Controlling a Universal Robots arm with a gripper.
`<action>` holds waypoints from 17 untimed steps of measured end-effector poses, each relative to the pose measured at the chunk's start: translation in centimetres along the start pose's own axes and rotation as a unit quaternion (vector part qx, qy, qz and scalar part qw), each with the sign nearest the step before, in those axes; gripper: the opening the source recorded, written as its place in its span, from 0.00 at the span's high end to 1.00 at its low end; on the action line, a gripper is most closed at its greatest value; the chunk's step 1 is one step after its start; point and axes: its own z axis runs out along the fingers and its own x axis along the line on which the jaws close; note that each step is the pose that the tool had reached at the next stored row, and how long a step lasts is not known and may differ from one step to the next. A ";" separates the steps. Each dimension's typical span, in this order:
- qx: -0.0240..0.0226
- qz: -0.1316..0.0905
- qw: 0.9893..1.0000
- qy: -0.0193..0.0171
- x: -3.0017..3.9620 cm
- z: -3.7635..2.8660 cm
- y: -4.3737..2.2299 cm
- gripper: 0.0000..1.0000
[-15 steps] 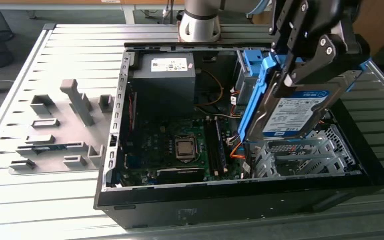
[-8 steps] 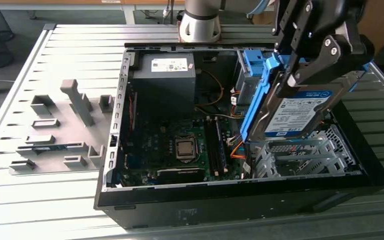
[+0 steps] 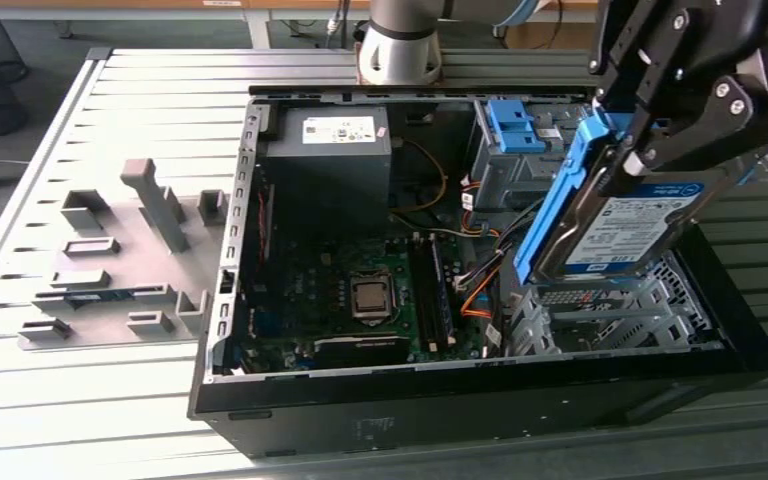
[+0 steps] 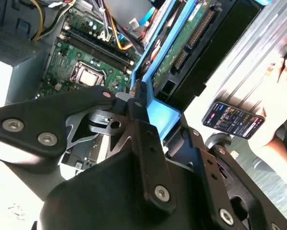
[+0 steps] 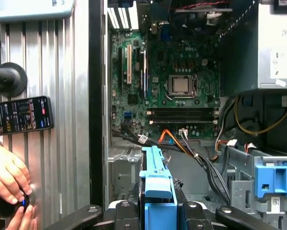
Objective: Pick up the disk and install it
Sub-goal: 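Insert the disk into the insertion slot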
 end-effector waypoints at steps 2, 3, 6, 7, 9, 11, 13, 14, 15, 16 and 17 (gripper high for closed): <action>0.000 0.000 1.000 0.000 0.08 0.08 -0.22 0.64; 0.000 0.000 1.000 0.000 0.12 0.12 -0.30 0.64; 0.000 0.000 1.000 0.000 0.24 0.22 -0.53 0.64; 0.000 0.000 1.000 0.000 0.29 0.26 -0.62 0.64; 0.000 0.000 1.000 0.000 0.37 0.37 -0.79 0.64; 0.000 0.000 1.000 0.000 0.53 0.46 -0.91 0.64; 0.000 0.000 1.000 0.000 0.65 0.54 -0.96 0.64; 0.000 0.000 1.000 0.000 0.67 0.58 -1.01 0.64; 0.000 0.000 1.000 0.000 0.67 0.62 -1.09 0.64; 0.000 0.000 1.000 0.000 0.67 0.65 -1.19 0.64; 0.000 0.000 1.000 0.000 0.67 0.71 -1.35 0.64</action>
